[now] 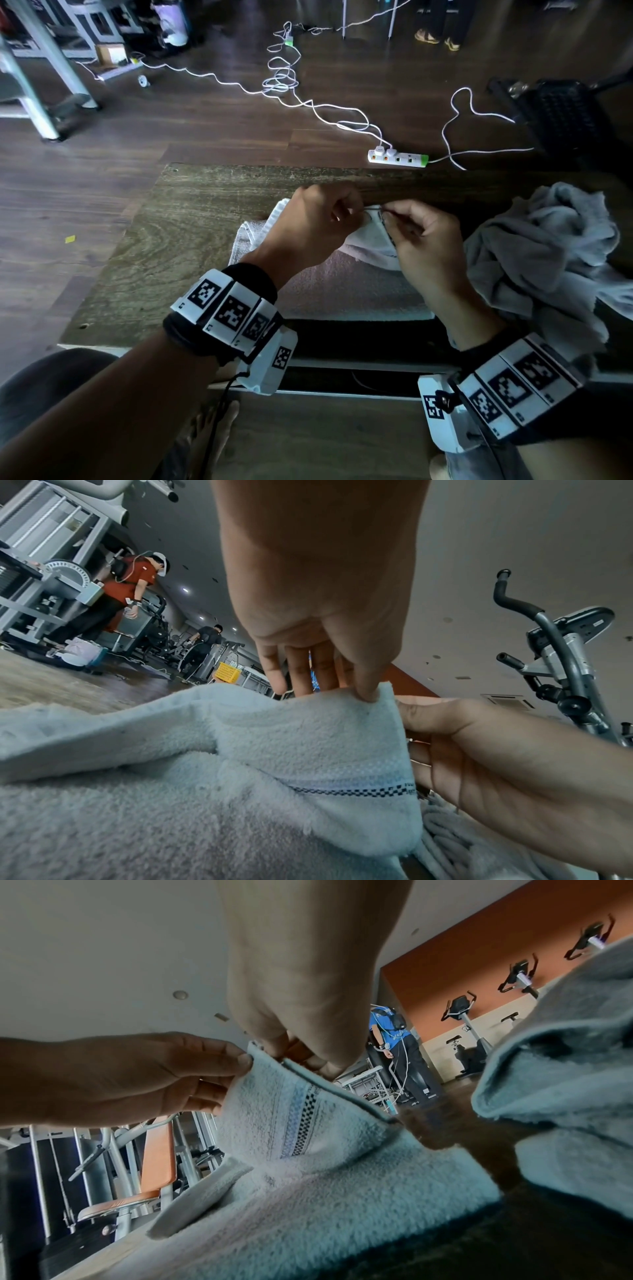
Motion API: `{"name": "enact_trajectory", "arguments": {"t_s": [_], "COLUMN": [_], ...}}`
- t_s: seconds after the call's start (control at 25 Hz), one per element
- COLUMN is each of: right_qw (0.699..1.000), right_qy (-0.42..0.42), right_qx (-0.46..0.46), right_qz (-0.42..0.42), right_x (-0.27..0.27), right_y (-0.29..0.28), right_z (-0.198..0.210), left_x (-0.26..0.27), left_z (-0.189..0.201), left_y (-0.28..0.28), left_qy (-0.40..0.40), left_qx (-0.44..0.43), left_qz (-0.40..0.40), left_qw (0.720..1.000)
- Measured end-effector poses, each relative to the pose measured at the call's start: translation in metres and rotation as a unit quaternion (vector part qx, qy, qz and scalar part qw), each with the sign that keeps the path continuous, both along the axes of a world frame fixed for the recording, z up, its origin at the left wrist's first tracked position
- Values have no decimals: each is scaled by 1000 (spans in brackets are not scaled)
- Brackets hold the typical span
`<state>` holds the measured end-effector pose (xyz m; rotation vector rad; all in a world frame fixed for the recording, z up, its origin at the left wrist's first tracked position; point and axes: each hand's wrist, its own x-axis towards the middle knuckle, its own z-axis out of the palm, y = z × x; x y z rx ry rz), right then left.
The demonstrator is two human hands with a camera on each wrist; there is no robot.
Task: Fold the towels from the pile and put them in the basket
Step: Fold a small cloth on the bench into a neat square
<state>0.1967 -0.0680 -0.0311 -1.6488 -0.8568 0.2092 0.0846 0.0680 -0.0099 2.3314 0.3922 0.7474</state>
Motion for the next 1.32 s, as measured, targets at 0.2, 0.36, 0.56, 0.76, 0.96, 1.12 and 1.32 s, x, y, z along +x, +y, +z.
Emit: {"name": "enact_trajectory", "arguments": {"t_s": [0.2, 0.36, 0.56, 0.76, 0.96, 1.12, 1.32], "right_qw": [1000, 999, 998, 998, 998, 998, 997], "right_qy": [26, 37, 56, 61, 53, 45, 43], "right_qx": [-4, -8, -9, -26, -38, -38, -51], "right_qz": [11, 14, 15, 21, 19, 21, 30], "right_x": [-1, -2, -3, -2, -1, -2, -2], "right_y": [1, 0, -1, -1, -1, -2, -3], "right_z": [0, 2, 6, 5, 5, 6, 7], "left_x": [-3, -4, -4, -4, -3, -3, -2], "left_z": [-1, -2, -3, -6, -7, -7, -10], "left_y": [0, -1, -1, 1, 2, 1, 2], "left_qy": [5, 6, -1, -12, -15, -6, 2], "left_qx": [22, 21, 24, 37, 44, 28, 15], "left_qz": [42, 45, 39, 25, 23, 24, 6], "left_qw": [999, 999, 999, 999, 999, 999, 1000]}}
